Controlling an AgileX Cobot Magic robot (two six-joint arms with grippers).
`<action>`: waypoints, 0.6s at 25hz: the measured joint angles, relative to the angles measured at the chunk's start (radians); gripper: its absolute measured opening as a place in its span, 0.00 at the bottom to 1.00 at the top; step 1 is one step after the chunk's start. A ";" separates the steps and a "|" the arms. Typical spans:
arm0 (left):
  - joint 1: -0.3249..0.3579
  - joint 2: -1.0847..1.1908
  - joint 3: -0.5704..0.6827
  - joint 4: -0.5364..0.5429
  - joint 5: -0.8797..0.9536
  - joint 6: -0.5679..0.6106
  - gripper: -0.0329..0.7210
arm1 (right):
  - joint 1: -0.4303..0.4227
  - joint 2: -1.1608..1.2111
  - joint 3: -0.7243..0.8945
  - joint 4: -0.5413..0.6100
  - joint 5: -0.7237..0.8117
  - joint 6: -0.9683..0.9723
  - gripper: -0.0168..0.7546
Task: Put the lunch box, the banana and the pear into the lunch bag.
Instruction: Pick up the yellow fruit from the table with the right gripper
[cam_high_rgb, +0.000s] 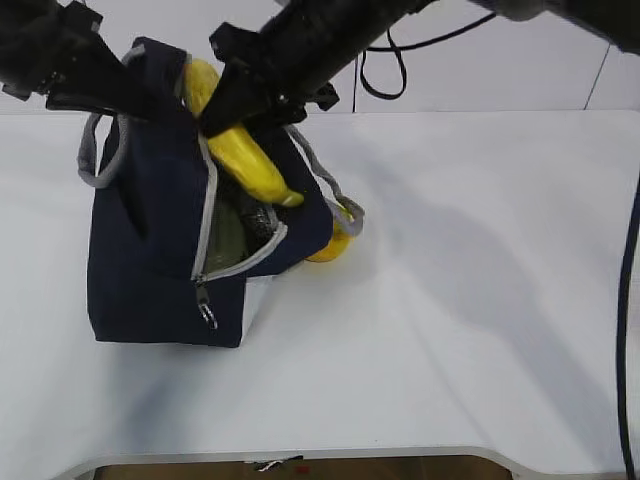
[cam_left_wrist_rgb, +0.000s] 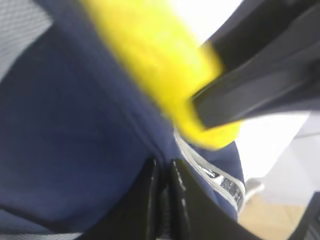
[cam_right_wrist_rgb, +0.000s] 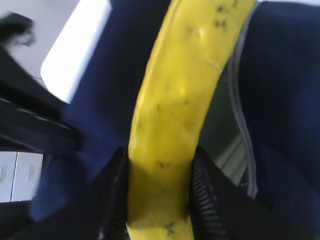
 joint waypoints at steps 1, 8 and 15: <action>0.000 -0.004 0.000 -0.002 -0.009 0.000 0.06 | 0.000 0.008 0.013 -0.008 -0.002 0.000 0.36; 0.000 -0.029 0.000 -0.018 -0.020 0.000 0.06 | 0.000 0.035 0.048 -0.039 -0.004 0.002 0.36; 0.000 -0.029 0.000 -0.018 -0.020 0.000 0.06 | 0.035 0.035 0.048 -0.014 -0.005 0.003 0.37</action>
